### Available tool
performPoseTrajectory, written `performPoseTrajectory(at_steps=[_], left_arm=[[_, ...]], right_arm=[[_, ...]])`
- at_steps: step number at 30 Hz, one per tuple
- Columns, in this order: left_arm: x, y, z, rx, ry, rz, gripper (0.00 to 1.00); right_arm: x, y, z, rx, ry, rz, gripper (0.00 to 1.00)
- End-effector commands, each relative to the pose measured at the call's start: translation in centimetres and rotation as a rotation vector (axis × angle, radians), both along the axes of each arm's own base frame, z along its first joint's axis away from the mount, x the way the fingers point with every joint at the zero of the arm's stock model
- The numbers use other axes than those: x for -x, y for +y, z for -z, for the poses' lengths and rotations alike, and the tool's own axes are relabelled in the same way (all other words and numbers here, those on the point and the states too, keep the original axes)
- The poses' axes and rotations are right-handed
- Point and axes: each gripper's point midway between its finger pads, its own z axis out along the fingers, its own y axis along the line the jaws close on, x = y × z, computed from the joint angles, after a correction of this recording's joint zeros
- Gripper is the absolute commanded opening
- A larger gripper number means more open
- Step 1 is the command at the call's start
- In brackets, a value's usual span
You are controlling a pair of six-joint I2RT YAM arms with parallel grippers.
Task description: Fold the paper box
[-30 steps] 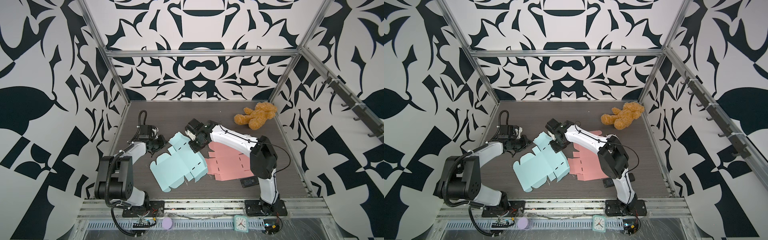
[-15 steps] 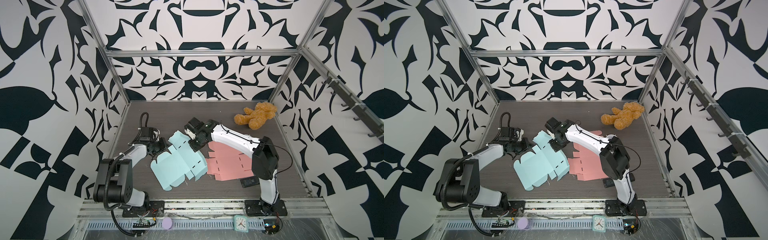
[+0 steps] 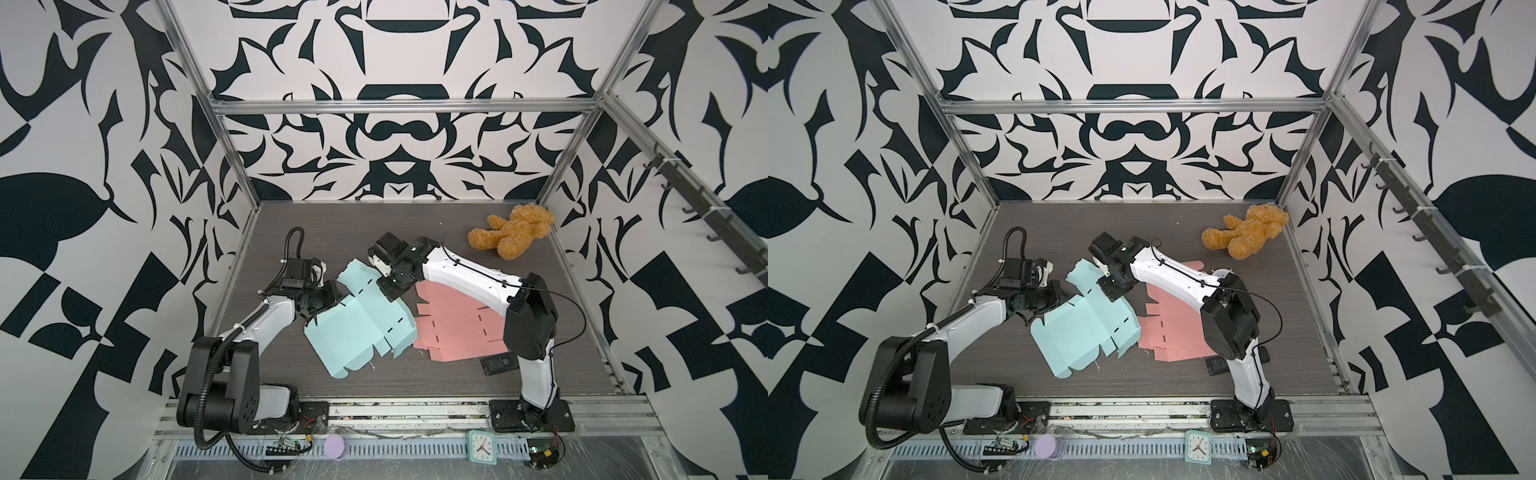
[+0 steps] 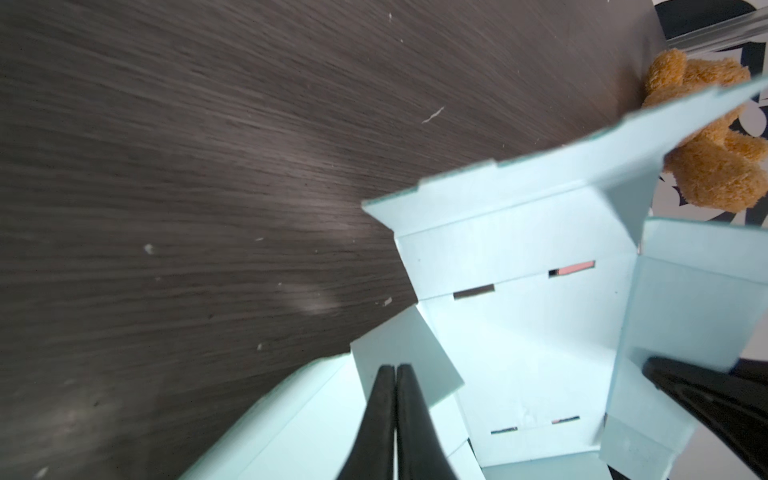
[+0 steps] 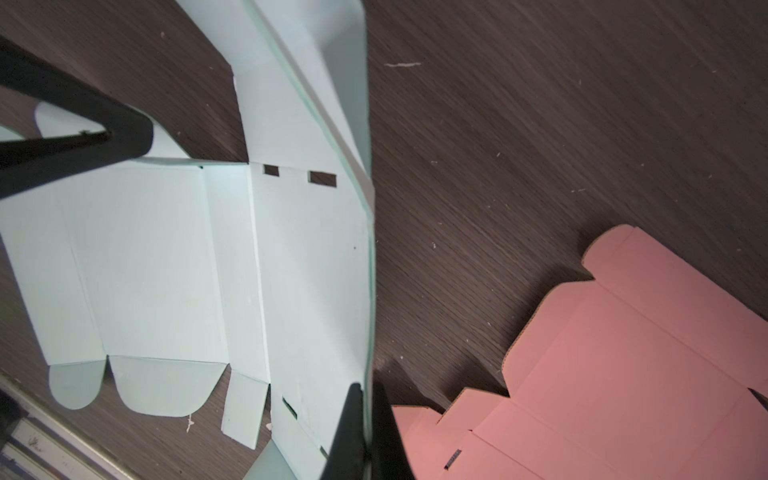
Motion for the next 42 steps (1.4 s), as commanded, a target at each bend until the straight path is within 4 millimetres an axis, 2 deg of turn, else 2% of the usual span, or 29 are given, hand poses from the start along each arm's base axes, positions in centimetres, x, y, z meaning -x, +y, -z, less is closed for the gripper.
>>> performPoseTrajectory(at_steps=[1, 7, 13, 14, 23, 31, 32, 37, 42], left_arm=[[1.5, -0.6, 0.2, 0.009, 0.030, 0.017, 0.08], [2.3, -1.7, 0.6, 0.007, 0.042, 0.036, 0.08], [2.5, -1.9, 0.4, 0.024, 0.037, 0.033, 0.07], [2.2, -1.9, -0.6, 0.029, -0.001, 0.029, 0.08], [-0.3, -1.2, -3.9, 0.030, -0.079, -0.016, 0.08], [-3.3, -0.9, -7.5, 0.044, -0.159, -0.045, 0.08], [-3.8, -1.1, -6.9, 0.045, -0.142, -0.042, 0.08], [-4.9, -1.6, -7.2, 0.058, -0.146, -0.030, 0.07], [-4.8, -2.1, -6.9, 0.069, -0.138, -0.010, 0.08]], right_arm=[[-0.6, 0.4, -2.3, -0.009, -0.071, -0.023, 0.02], [-0.3, 0.7, -2.6, 0.037, -0.126, -0.077, 0.02], [0.0, 0.5, -2.1, 0.090, -0.163, -0.136, 0.01], [0.0, 0.3, -2.1, 0.101, -0.168, -0.147, 0.01], [0.5, -0.3, -2.1, 0.117, -0.190, -0.213, 0.00], [1.0, 0.2, -2.5, 0.099, -0.208, -0.253, 0.00], [1.0, 0.3, -2.5, 0.093, -0.210, -0.255, 0.00], [1.4, 0.9, -2.8, 0.075, -0.219, -0.271, 0.00], [1.7, 1.4, -2.6, 0.071, -0.220, -0.283, 0.00]])
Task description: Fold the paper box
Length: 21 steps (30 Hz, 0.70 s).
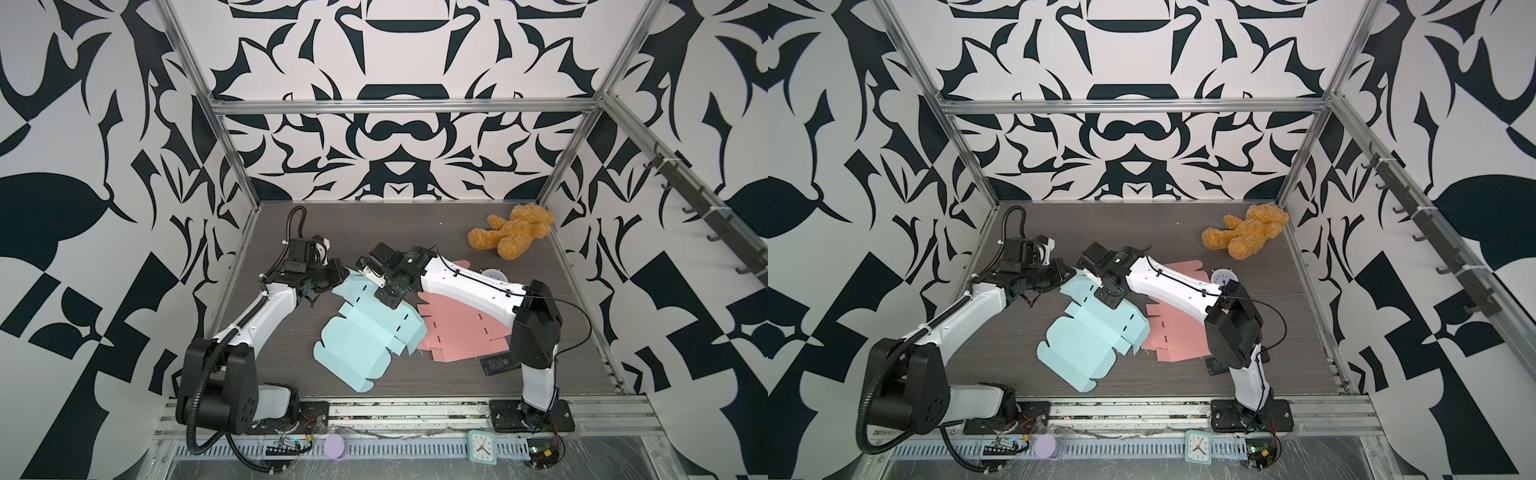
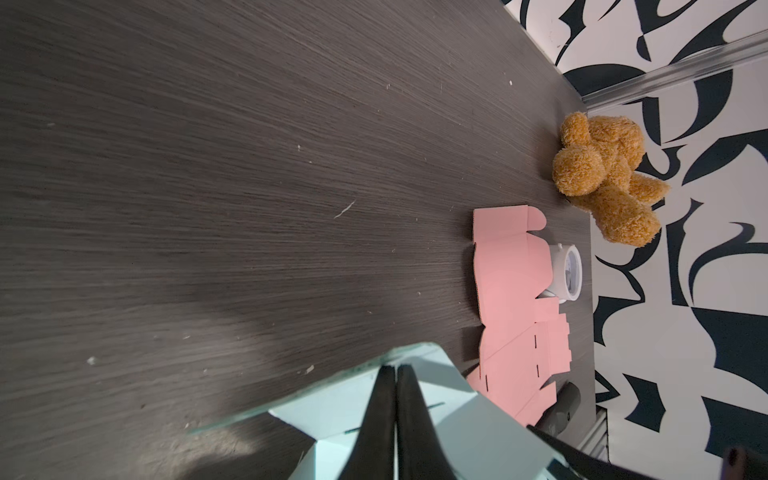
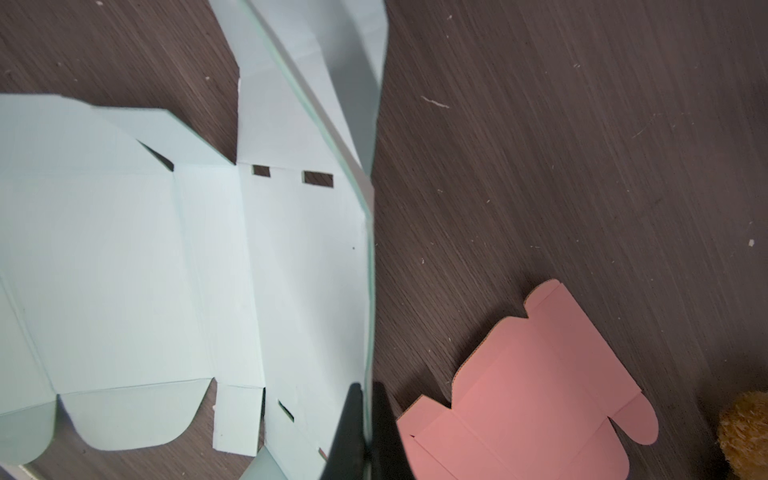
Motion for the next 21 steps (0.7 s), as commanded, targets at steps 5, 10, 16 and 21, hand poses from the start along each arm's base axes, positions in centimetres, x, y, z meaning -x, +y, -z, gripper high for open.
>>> performPoseTrajectory(at_steps=[5, 10, 16, 21], left_arm=[[0.5, -0.6, -1.1, 0.014, -0.033, 0.036, 0.09], [1.3, -1.0, -1.2, 0.015, -0.036, 0.068, 0.10], [2.3, -1.7, -1.4, 0.012, -0.044, 0.104, 0.10], [3.5, -1.8, -1.6, 0.012, -0.049, 0.120, 0.10]], right_arm=[[0.1, 0.6, -1.7, -0.038, -0.038, -0.025, 0.00], [0.1, 0.9, -1.7, -0.035, -0.039, -0.032, 0.00], [0.1, 0.9, -1.9, -0.034, -0.046, -0.034, 0.00], [0.0, 0.8, -2.1, -0.029, -0.056, -0.036, 0.00]])
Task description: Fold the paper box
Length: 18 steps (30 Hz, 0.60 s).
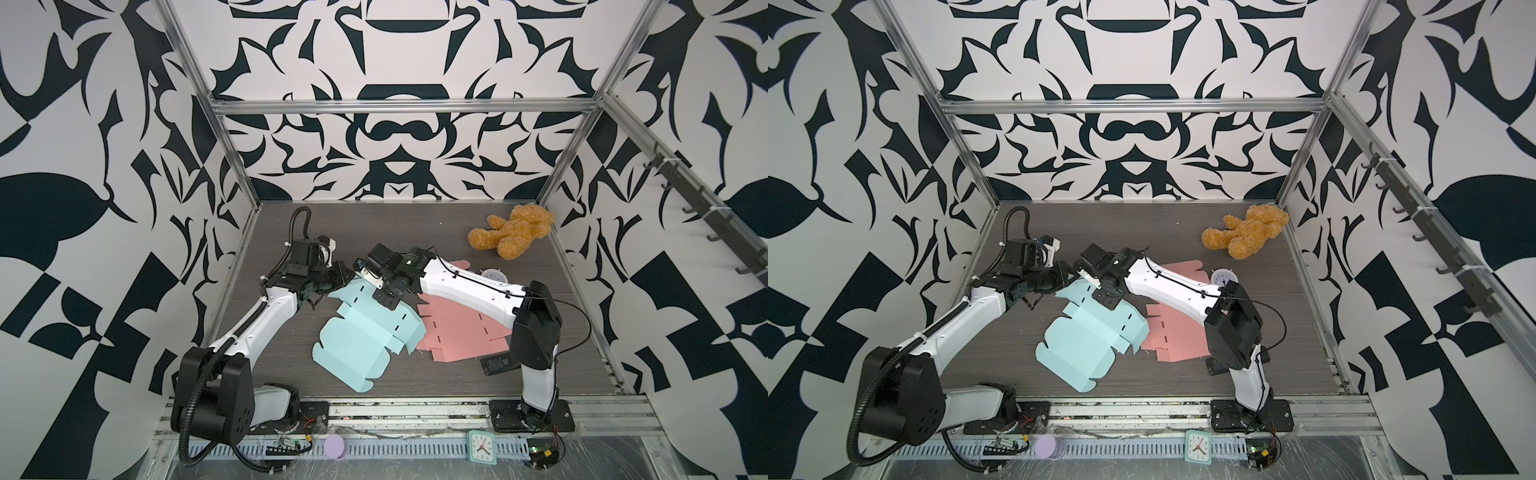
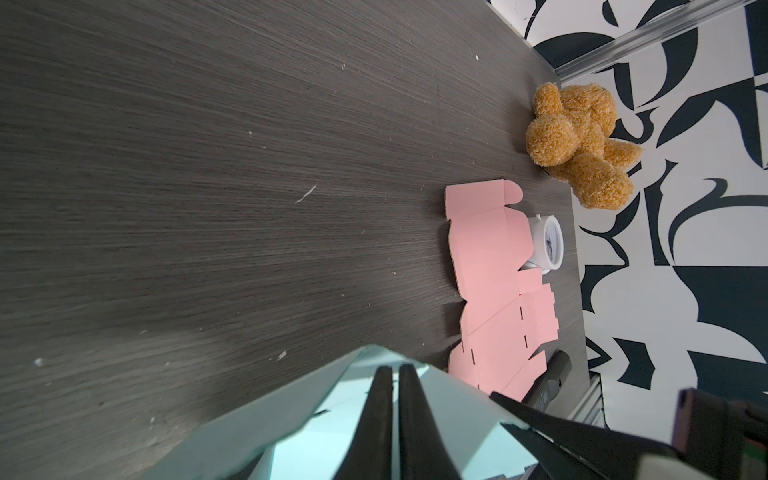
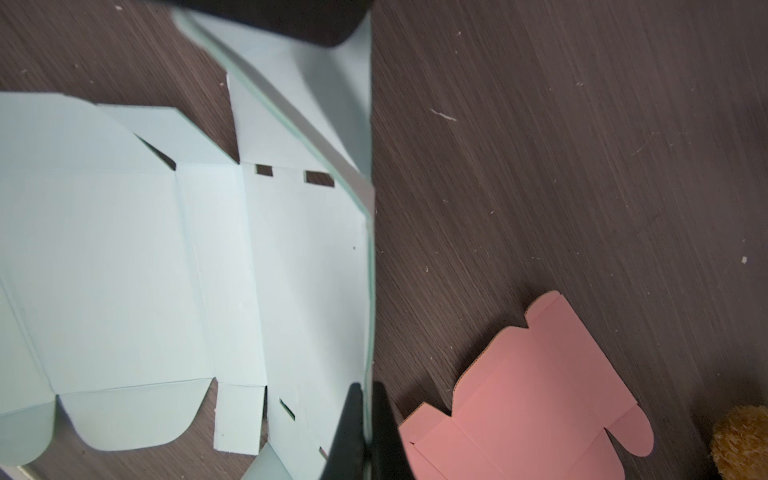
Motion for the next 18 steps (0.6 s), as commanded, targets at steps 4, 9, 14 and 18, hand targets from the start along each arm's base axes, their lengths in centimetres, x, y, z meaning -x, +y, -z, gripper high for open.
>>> performPoseTrajectory(at_steps=[4, 9, 14, 18], left_arm=[[2.7, -0.4, 0.5, -0.005, 0.019, 0.045, 0.10], [3.6, -0.6, 0.9, -0.005, 0.033, 0.056, 0.10], [4.0, -0.6, 1.1, -0.012, 0.035, 0.054, 0.09], [3.9, 0.3, 1.4, -0.045, 0.034, 0.028, 0.09]], right_arm=[[-0.4, 0.5, -2.2, -0.025, -0.057, -0.013, 0.00], [-0.3, 0.8, -2.3, -0.012, -0.075, -0.031, 0.00], [-0.5, 0.7, -2.6, 0.046, -0.146, -0.047, 0.00], [-0.4, 0.4, -2.9, 0.103, -0.213, -0.081, 0.00]])
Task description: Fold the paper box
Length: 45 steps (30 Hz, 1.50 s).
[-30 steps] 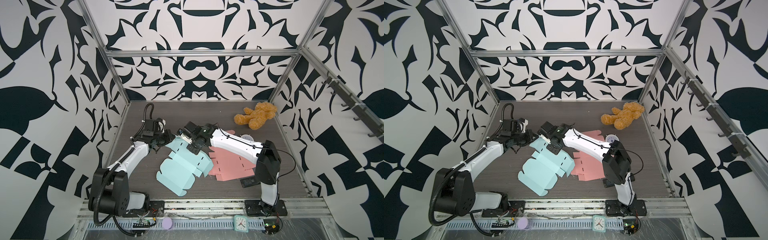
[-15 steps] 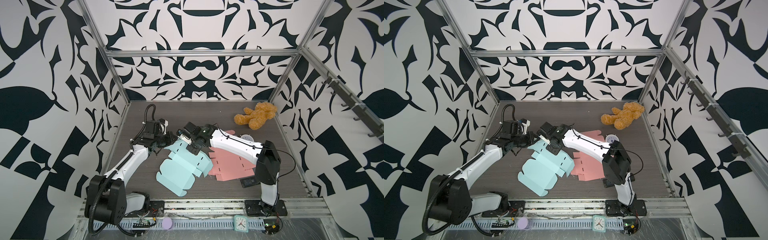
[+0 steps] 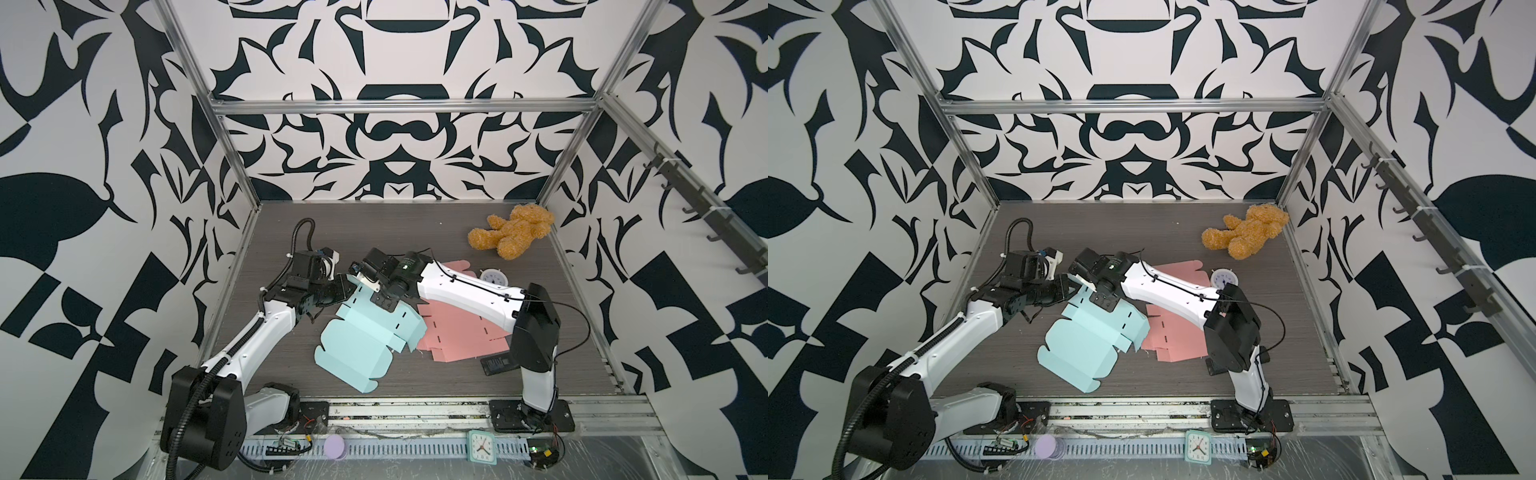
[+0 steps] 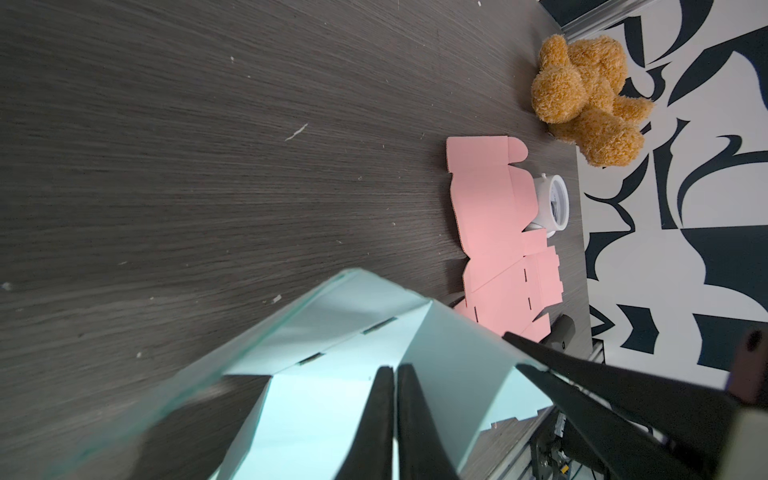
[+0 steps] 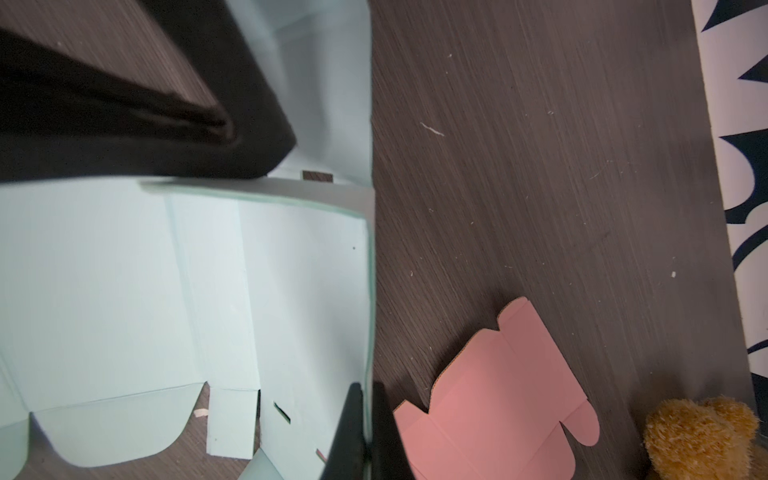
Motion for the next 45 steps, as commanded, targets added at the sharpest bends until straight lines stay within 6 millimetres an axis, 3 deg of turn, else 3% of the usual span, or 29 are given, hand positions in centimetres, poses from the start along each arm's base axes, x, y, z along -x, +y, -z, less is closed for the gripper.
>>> performPoseTrajectory(at_steps=[1, 14, 22, 25, 33, 45], left_arm=[[0.5, 1.0, 0.3, -0.027, 0.006, -0.020, 0.09], [-2.2, 5.2, -1.6, 0.080, -0.045, -0.160, 0.08], [-3.8, 8.1, 2.5, 0.076, 0.040, -0.259, 0.11], [-3.6, 8.0, 4.2, 0.070, 0.091, -0.251, 0.15], [-2.6, 7.6, 5.1, 0.097, 0.110, -0.241, 0.19], [-0.2, 6.8, 4.6, 0.146, 0.102, -0.212, 0.20]], right_arm=[[-0.7, 0.0, -2.3, 0.047, -0.130, -0.037, 0.00], [-1.5, -0.3, -2.1, 0.138, -0.269, -0.122, 0.00], [-2.4, 0.9, -2.3, 0.140, -0.329, -0.182, 0.00], [-2.8, 1.7, -2.3, 0.140, -0.348, -0.210, 0.00], [-3.3, 4.0, -1.4, 0.164, -0.361, -0.306, 0.00], [-3.7, 5.7, -0.1, 0.202, -0.446, -0.442, 0.00]])
